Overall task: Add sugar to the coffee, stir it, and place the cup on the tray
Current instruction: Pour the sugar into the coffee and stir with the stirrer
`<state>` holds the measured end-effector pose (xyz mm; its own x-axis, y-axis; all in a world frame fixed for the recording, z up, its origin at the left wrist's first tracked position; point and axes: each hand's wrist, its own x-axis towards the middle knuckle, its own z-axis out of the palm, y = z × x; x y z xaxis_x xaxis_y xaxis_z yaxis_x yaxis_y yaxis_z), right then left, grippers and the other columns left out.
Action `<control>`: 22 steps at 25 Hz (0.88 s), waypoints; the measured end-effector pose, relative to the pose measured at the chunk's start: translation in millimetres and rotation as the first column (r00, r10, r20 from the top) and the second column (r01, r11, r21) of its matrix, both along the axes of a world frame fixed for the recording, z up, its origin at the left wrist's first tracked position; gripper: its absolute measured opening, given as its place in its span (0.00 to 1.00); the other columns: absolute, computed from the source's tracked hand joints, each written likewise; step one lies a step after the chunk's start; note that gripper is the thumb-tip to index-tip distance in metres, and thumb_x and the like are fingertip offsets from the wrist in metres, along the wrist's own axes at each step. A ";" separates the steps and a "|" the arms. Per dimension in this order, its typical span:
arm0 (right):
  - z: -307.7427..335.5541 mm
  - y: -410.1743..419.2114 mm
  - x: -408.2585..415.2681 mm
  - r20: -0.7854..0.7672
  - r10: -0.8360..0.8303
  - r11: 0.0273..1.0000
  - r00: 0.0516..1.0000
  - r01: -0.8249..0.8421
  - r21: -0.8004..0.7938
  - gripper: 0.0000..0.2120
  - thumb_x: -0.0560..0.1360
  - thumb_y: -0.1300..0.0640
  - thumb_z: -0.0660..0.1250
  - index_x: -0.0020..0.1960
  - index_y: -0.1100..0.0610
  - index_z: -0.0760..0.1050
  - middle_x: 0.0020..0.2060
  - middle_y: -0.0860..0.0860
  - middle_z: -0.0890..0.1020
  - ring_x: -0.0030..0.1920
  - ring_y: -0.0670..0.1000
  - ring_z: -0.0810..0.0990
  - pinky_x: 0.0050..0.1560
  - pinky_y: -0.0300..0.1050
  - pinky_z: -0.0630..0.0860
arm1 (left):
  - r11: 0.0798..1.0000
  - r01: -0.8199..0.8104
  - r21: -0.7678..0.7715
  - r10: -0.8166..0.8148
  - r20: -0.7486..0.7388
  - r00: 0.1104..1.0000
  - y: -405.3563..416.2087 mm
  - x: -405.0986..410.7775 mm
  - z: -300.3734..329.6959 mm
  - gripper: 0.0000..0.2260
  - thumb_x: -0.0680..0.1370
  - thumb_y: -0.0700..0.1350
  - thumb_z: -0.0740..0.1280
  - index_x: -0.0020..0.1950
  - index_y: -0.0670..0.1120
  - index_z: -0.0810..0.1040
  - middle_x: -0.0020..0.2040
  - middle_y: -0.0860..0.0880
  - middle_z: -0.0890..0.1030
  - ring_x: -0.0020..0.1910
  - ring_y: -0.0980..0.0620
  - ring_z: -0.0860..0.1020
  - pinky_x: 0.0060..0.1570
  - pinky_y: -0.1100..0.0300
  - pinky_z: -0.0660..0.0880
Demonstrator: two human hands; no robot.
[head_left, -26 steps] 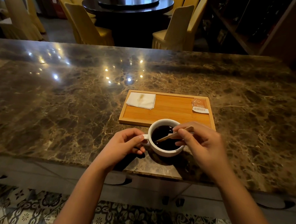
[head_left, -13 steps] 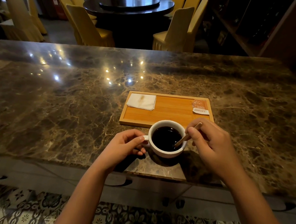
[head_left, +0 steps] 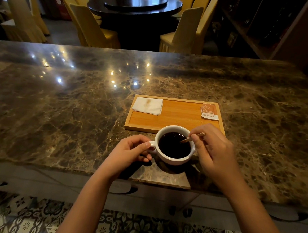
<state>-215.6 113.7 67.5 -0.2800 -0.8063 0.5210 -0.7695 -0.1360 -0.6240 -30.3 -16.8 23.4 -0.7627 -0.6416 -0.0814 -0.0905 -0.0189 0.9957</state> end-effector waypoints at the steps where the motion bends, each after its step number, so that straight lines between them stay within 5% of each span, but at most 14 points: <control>1: 1.7 0.5 0.4 -0.014 -0.009 1.000 1.000 0.009 0.006 0.10 0.76 0.54 0.56 0.44 0.58 0.74 0.39 0.47 0.75 0.39 0.39 0.72 0.39 0.25 0.67 | 1.000 0.000 0.001 0.000 0.000 1.000 -0.1 -0.1 -0.1 0.08 0.76 0.41 0.62 0.49 0.41 0.78 0.38 0.50 0.83 0.37 0.54 0.81 0.38 0.65 0.78; 6: 4.3 0.0 3.6 0.185 0.025 1.000 0.982 -0.026 0.006 0.10 0.76 0.52 0.60 0.41 0.55 0.76 0.37 0.45 0.78 0.40 0.43 0.77 0.36 0.29 0.72 | 1.000 -0.002 -0.004 0.002 0.008 1.000 -0.2 -0.4 -0.2 0.07 0.77 0.41 0.62 0.50 0.42 0.78 0.38 0.51 0.84 0.37 0.55 0.81 0.38 0.65 0.78; 10: 1.1 -5.5 7.3 0.386 0.117 0.993 0.915 -0.109 -0.042 0.09 0.74 0.56 0.62 0.46 0.59 0.79 0.41 0.52 0.81 0.42 0.46 0.81 0.37 0.34 0.78 | 1.000 -0.011 0.007 0.011 0.008 1.000 0.0 -0.7 0.1 0.07 0.77 0.40 0.61 0.49 0.42 0.79 0.38 0.51 0.84 0.36 0.55 0.81 0.38 0.66 0.78; 17: 4.2 1.9 -6.5 -0.015 0.005 1.000 1.000 -0.005 0.003 0.07 0.75 0.58 0.60 0.44 0.59 0.76 0.39 0.47 0.77 0.39 0.40 0.73 0.41 0.25 0.68 | 1.000 -0.013 0.007 0.013 0.013 1.000 0.6 -0.4 0.8 0.07 0.77 0.40 0.61 0.49 0.42 0.79 0.38 0.51 0.84 0.37 0.55 0.81 0.38 0.65 0.78; 22: 7.5 0.7 -3.1 0.298 0.061 0.994 0.953 -0.084 0.064 0.06 0.76 0.62 0.63 0.45 0.55 0.78 0.39 0.44 0.81 0.40 0.42 0.80 0.38 0.31 0.75 | 1.000 -0.014 0.001 0.014 0.018 1.000 0.7 -0.9 1.4 0.07 0.77 0.40 0.61 0.49 0.43 0.79 0.38 0.51 0.84 0.37 0.55 0.81 0.38 0.65 0.78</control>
